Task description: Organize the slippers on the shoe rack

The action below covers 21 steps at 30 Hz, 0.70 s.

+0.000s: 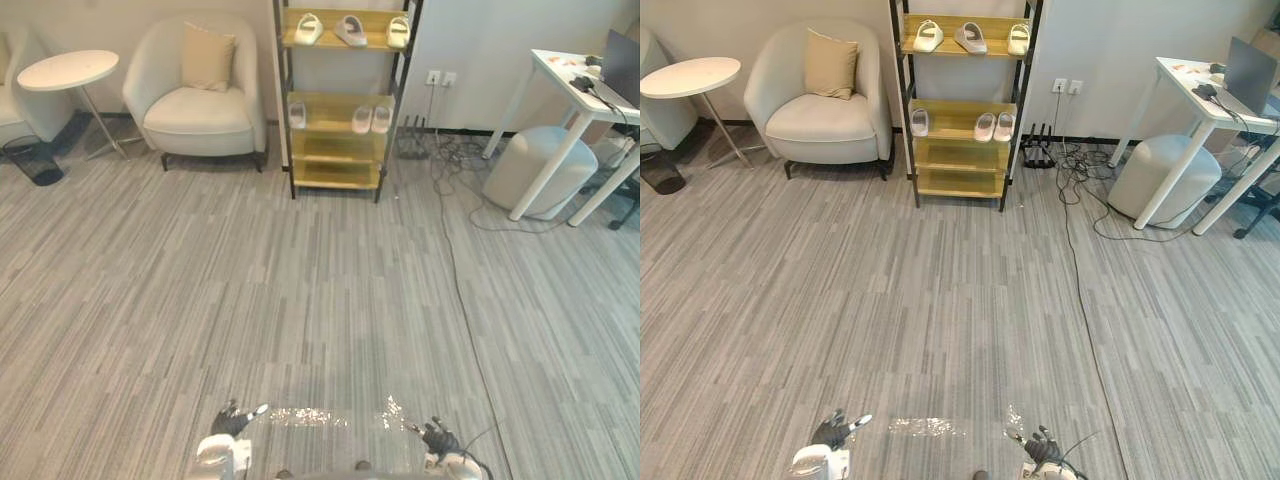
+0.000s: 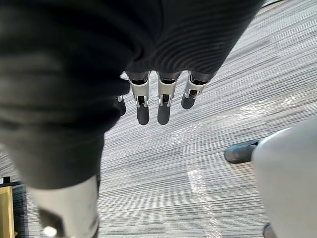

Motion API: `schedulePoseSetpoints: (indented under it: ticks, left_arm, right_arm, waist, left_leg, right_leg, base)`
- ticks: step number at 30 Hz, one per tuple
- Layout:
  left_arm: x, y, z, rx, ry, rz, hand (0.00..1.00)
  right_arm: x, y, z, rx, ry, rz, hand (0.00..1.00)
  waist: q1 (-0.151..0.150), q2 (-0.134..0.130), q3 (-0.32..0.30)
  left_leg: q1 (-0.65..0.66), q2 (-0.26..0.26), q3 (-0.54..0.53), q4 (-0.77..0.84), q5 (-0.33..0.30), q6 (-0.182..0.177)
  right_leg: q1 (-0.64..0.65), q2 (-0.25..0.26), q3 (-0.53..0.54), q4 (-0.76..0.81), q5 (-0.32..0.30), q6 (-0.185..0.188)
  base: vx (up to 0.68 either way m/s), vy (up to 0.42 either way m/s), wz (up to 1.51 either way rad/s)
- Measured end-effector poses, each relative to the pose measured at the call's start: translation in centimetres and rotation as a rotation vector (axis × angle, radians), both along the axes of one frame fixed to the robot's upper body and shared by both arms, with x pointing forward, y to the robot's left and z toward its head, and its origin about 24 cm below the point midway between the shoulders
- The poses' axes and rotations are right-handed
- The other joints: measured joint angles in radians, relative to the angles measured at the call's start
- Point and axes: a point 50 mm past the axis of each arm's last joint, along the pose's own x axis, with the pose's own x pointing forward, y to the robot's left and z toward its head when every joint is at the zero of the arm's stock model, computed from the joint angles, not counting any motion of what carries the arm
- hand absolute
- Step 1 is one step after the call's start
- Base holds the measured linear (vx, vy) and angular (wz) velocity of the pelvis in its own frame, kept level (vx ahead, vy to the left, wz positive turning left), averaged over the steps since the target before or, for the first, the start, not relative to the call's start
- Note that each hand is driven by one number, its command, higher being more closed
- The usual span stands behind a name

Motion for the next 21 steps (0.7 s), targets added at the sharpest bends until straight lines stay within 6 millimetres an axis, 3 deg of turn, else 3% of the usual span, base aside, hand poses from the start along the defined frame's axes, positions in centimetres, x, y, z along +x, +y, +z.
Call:
schedulePoseSetpoints:
  ticks: [9,21]
  left_arm:
    - [-0.8,-1.9,-0.7,-0.066,0.024,0.054,0.0]
    - [-0.7,-2.6,-0.8,-0.058,0.037,-0.019,0.0]
  right_arm:
    - [-0.6,-0.2,-0.2,0.004,0.018,-0.018,0.0]
    - [-0.3,0.2,-0.3,0.023,0.028,0.0,0.0]
  waist:
    - [0.007,0.005,0.002]
    - [0.008,0.012,0.002]
  left_leg:
    - [-0.004,0.0,-0.002,-0.004,0.0,0.0]
    - [-0.007,0.0,-0.001,-0.002,-0.001,-0.001]
  right_leg:
    - [-0.001,0.0,-0.004,-0.006,0.0,0.0]
    - [-0.004,0.001,-0.003,-0.009,0.0,0.0]
  base:
    - [-0.02,-0.022,0.0]
    - [-0.01,-0.017,0.01]
